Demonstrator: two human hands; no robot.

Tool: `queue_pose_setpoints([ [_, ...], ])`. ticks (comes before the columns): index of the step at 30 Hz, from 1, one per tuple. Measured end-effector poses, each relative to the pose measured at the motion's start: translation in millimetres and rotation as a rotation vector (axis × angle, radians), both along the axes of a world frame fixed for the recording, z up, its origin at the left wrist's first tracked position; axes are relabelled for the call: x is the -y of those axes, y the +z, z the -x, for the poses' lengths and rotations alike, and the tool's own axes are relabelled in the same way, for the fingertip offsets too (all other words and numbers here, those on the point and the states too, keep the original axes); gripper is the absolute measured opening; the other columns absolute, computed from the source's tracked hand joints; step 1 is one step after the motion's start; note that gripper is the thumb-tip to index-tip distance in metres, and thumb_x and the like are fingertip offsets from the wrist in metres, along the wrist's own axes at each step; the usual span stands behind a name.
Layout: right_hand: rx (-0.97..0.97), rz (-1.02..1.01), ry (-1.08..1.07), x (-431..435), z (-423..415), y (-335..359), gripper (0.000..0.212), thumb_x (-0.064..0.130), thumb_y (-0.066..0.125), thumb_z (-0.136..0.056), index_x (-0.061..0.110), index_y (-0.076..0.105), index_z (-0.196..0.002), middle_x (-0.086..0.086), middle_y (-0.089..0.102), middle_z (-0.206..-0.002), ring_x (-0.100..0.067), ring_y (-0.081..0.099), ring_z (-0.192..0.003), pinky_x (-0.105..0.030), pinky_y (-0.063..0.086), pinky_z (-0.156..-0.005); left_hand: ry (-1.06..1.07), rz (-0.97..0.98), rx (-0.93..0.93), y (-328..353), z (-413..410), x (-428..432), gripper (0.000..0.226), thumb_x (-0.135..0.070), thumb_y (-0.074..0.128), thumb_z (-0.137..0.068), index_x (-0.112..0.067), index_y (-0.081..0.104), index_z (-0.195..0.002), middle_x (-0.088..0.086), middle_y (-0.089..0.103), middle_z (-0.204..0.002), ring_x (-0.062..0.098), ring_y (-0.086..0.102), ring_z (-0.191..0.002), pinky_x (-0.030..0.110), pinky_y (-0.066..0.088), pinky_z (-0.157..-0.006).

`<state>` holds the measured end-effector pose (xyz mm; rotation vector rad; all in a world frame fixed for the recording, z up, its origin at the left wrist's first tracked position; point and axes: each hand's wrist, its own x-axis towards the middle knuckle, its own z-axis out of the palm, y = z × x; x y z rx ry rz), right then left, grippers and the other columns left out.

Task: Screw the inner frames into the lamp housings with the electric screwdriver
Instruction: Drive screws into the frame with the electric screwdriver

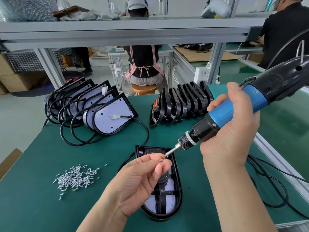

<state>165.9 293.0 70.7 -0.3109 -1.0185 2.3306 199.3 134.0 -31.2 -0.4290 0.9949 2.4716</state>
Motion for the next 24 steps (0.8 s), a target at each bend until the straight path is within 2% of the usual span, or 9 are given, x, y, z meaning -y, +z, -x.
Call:
queue_pose_setpoints([
  [3,0.047,-0.049,0.013,-0.8,0.3,-0.5,0.023,0.009,0.061,-0.098,0.015,0.046,-0.083,-0.005,0.045,-0.064,-0.016,0.043,-0.054,-0.024,0.043,-0.055,-0.006,0.009,-0.011,0.9,-0.1,-2.9,0.01,-0.001,0.076,-0.064,0.0,0.078,-0.075,0.02,0.068,-0.077,0.015,0.069,-0.06,0.016,0.055,-0.048],
  [7,-0.003,-0.013,-0.004,3.1,-2.3,-3.4,0.021,0.006,0.063,-0.096,0.014,0.05,-0.082,-0.004,0.045,-0.064,-0.015,0.043,-0.054,-0.026,0.044,-0.059,0.02,-0.072,0.049,0.1,1.8,-5.4,0.014,0.001,0.076,-0.063,0.002,0.075,-0.077,0.016,0.062,-0.077,0.013,0.057,-0.053,0.016,0.048,-0.042],
  [11,0.005,-0.009,-0.019,2.3,1.2,-5.4,0.023,0.006,0.064,-0.095,0.016,0.049,-0.081,-0.002,0.047,-0.059,-0.015,0.044,-0.053,-0.026,0.046,-0.058,0.017,-0.156,0.076,3.1,0.9,-5.5,0.021,0.009,0.075,-0.058,0.009,0.074,-0.079,0.021,0.064,-0.081,0.018,0.063,-0.057,0.018,0.054,-0.046],
  [17,-0.048,0.014,-0.041,3.7,2.3,-13.6,0.021,0.005,0.066,-0.093,0.016,0.055,-0.08,0.001,0.049,-0.055,-0.012,0.046,-0.05,-0.026,0.046,-0.059,0.034,-0.169,0.066,2.4,-0.5,-7.4,0.022,0.013,0.073,-0.056,0.012,0.074,-0.078,0.025,0.065,-0.085,0.022,0.066,-0.061,0.02,0.057,-0.05],
  [24,-0.089,-0.028,-0.045,2.0,4.5,-22.4,0.018,0.005,0.069,-0.091,0.017,0.058,-0.082,-0.006,0.054,-0.072,-0.015,0.048,-0.052,-0.025,0.046,-0.056,0.084,-0.028,-0.033,-4.6,-1.3,-12.1,0.015,0.009,0.072,-0.063,0.008,0.073,-0.078,0.022,0.065,-0.085,0.02,0.066,-0.064,0.019,0.057,-0.054],
])
